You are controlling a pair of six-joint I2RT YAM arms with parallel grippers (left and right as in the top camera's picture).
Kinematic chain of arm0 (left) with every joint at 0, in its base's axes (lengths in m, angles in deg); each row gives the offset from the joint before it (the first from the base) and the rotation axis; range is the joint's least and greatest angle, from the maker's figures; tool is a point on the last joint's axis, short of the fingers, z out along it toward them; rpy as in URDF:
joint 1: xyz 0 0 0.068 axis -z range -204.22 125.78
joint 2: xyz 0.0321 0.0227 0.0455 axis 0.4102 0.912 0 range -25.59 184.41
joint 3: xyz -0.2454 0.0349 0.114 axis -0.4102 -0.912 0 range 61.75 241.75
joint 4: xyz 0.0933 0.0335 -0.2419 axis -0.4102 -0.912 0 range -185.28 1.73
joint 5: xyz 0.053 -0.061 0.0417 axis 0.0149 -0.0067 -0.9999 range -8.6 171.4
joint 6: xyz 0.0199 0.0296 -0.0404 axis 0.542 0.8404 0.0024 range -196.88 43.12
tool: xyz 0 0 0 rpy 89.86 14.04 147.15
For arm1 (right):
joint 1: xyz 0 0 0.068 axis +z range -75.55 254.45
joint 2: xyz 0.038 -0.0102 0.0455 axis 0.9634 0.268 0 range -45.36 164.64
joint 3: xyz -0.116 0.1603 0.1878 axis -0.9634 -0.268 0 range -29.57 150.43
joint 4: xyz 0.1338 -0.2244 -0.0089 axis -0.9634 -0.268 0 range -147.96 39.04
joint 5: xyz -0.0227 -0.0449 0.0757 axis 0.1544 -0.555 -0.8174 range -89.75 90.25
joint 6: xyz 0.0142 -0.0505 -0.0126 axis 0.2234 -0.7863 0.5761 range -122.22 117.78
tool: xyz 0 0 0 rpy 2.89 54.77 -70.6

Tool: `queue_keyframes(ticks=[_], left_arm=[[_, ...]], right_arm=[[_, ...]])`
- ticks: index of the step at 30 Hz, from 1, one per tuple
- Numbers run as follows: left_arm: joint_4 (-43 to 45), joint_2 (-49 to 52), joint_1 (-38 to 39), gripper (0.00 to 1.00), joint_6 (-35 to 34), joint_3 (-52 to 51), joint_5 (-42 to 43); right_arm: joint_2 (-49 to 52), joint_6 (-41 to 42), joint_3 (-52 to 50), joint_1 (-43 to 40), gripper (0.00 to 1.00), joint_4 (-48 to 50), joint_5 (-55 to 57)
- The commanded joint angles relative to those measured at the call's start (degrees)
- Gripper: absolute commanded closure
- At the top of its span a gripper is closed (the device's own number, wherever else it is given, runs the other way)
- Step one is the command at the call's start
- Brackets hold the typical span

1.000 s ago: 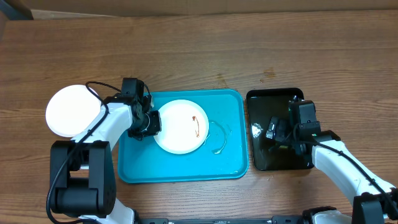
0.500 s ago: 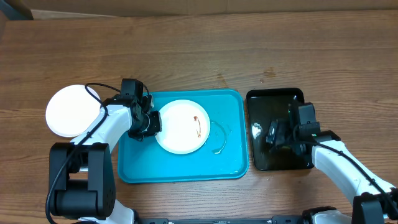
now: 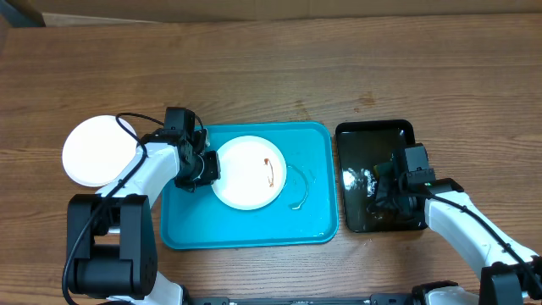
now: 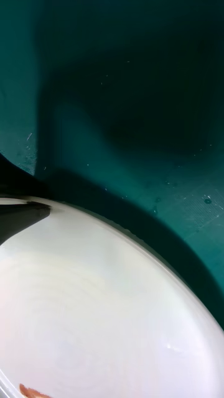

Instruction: Clean dirty plates on tray and stack at the side

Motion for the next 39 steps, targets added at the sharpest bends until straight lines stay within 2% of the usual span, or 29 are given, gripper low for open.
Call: queue_keyframes(ticks=[1,2,3,4,6,13,19,20,21,22,24,25,26,27,28,33,35,36,38,39], left_arm=[[-1.0,2.1,0.4,0.96,0.1,-2.5,-1.9],[-1.1,2.1,0.4,0.96,0.1,-2.5,-1.9],[-1.1,2.1,0.4,0.96,0.1,-2.5,-1.9],[-1.1,2.1,0.4,0.96,0.1,-2.5,-1.9],[-1.1,2.1,0.4,0.96,0.1,-2.5,-1.9],[-1.0,2.1,0.4,0.96,0.1,-2.5,-1.9],[-1.0,2.1,0.4,0.96,0.1,-2.5,-1.9],[-1.0,2.1,0.4,0.96,0.1,-2.5,-1.9],[-1.0,2.1,0.4,0.96,0.1,-2.5,-1.9],[-1.0,2.1,0.4,0.96,0.1,-2.5,-1.9],[-1.1,2.1,0.4,0.96,0.1,-2.5,-1.9],[-1.1,2.1,0.4,0.96,0.1,-2.5,-1.9],[-1.1,2.1,0.4,0.96,0.2,-2.5,-1.9],[-1.1,2.1,0.4,0.96,0.1,-2.5,-1.9],[-1.1,2.1,0.4,0.95,0.1,-2.5,-1.9],[-0.8,2.1,0.4,0.96,0.1,-2.5,-1.9],[-0.8,2.1,0.4,0.96,0.1,-2.5,-1.9],[-0.8,2.1,0.4,0.96,0.1,-2.5,-1.9],[-0.8,2.1,0.4,0.96,0.1,-2.5,-1.9],[-0.8,2.1,0.4,0.95,0.1,-2.5,-1.9]], right_arm=[[0.1,0.0,-0.5,-0.2,0.96,0.4,-0.8],[0.1,0.0,-0.4,-0.2,0.79,1.0,-0.8],[0.1,0.0,-0.4,-0.2,0.41,2.0,-0.8],[0.1,-0.4,-0.4,-0.2,0.19,3.4,-0.7],[0.1,-0.7,-0.4,-0.2,0.14,6.8,-0.6],[0.9,-0.7,-0.4,-0.2,0.15,14.0,0.8],[7.0,-0.6,-0.4,-0.2,0.15,16.8,2.8],[7.8,-0.7,-0.4,-0.2,0.30,17.4,2.9],[8.4,-0.7,-0.4,-0.2,0.66,18.2,2.9],[8.4,-0.7,-0.3,-0.2,0.96,18.4,2.9],[8.0,-0.7,0.7,-0.2,0.96,17.8,2.8],[7.6,-1.0,1.6,-0.2,0.84,16.7,2.5],[7.1,-1.9,2.6,-0.2,0.55,15.0,2.2],[6.5,-2.5,3.6,-0.2,0.36,12.8,2.2],[5.9,-3.3,4.5,-0.2,0.28,10.2,2.2],[4.3,-3.2,6.4,-0.2,0.26,-0.7,1.8],[4.6,-3.2,5.9,-0.2,0.35,-1.6,1.8],[4.7,-3.2,5.4,-0.2,0.47,-0.8,1.8],[4.7,-3.2,4.7,-0.2,0.84,0.7,1.8],[4.7,-3.2,4.7,-0.2,0.96,0.9,1.8]])
